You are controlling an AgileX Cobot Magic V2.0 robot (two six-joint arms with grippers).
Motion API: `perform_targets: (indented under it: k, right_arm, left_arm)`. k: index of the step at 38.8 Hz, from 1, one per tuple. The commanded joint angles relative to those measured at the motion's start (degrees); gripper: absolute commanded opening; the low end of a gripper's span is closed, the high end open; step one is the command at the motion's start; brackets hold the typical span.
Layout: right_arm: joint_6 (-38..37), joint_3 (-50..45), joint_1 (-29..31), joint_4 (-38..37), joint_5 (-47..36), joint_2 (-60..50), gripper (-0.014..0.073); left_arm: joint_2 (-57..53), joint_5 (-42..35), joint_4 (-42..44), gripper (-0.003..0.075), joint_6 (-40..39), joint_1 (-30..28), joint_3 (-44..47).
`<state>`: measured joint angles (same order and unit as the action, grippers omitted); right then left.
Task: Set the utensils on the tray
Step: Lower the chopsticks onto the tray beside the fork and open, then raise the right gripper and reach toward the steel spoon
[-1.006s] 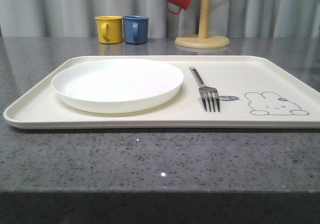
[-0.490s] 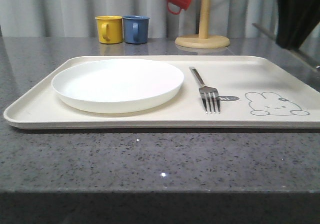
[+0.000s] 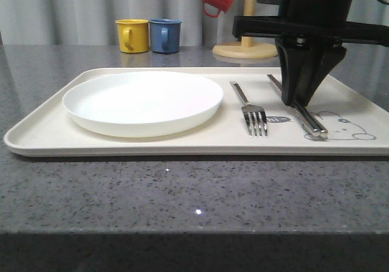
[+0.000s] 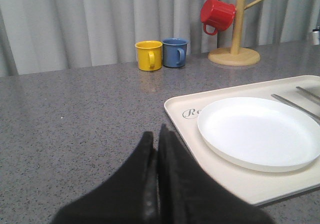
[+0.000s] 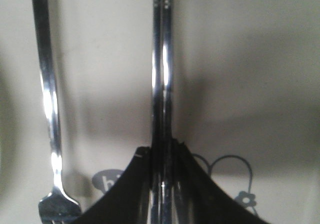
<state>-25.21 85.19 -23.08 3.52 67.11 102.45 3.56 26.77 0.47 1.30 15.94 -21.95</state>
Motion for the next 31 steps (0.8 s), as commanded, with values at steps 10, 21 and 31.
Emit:
perform_targets:
  k: [10, 21, 31]
  right_arm:
    - [-1.31, 1.94, 0.06, -0.31, -2.26, -2.68, 0.0078]
    - [-1.67, 1.94, 0.11, -0.31, -2.78, -2.68, 0.0335]
    - [-0.92, 7.93, 0.23, -7.59, 5.37, -3.25, 0.0402]
  left_arm:
    - [0.72, -5.03, -0.47, -0.0018, -0.50, -0.11, -1.53]
    - [0.72, -5.03, -0.47, -0.0018, -0.50, -0.11, -1.53]
    - [0.72, -5.03, -0.47, -0.0018, -0.50, -0.11, -1.53]
